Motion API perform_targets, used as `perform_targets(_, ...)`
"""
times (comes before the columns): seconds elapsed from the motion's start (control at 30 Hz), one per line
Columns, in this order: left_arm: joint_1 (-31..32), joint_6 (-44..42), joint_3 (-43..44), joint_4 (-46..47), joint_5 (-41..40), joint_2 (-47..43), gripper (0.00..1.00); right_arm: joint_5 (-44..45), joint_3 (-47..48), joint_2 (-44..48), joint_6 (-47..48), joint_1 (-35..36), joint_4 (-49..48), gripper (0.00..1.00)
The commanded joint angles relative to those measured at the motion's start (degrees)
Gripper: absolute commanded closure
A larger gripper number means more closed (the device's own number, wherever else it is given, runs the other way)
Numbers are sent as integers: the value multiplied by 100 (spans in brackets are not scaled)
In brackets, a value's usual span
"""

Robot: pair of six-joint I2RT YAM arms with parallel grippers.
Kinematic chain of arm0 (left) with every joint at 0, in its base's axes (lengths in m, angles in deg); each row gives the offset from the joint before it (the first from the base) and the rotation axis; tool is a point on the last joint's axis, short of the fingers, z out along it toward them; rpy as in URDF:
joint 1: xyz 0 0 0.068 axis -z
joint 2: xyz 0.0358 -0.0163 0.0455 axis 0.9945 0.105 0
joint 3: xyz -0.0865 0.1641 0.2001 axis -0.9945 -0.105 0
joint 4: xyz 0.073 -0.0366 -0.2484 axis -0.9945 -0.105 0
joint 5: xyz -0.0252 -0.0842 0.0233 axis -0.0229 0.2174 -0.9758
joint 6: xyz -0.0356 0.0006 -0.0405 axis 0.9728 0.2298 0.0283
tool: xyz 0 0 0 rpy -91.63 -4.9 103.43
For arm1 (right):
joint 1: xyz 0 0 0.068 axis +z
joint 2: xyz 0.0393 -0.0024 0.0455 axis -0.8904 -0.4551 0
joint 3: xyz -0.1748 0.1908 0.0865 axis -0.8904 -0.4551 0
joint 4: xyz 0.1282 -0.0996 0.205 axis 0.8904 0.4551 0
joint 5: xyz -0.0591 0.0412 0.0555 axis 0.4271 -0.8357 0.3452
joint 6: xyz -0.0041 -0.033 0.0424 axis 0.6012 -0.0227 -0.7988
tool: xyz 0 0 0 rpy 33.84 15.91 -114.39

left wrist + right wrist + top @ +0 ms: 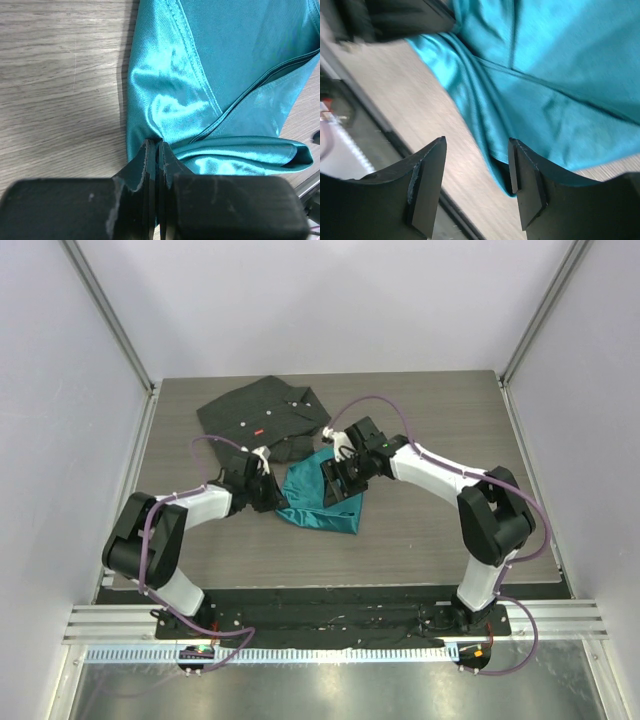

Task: Fold the napkin, place the utensils inside, and roll it up
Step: Roll the napkin with the utensil

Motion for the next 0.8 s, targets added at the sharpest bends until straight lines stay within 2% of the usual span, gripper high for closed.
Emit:
perform_targets(0.0,16,-77,205,-310,49,8,100,809,-538,438,287,123,-452,40)
perform_targets(0.27,16,-86,389,-451,67,104,100,898,-925,421,463,281,-900,40)
perform_targets(0.37,16,-86,425,-557,-12,122,100,968,-1040,360,428,298,-989,45)
perform_targets(0.5,16,-59,522,-750,-47,192,100,889,-1180,412,367,307,-962,64)
perform_targets(0.53,16,-51,548,-802,-30,210,100,950,-1224,447,358,307,-962,72)
perform_targets(0.67,16,-42,758,-978,-21,280,100,1021,-1198,430,305,298,-822,90)
perform_targets(0.77,16,-68,917,-1198,-56,359,100,1073,-1233,351,252,307,-752,97)
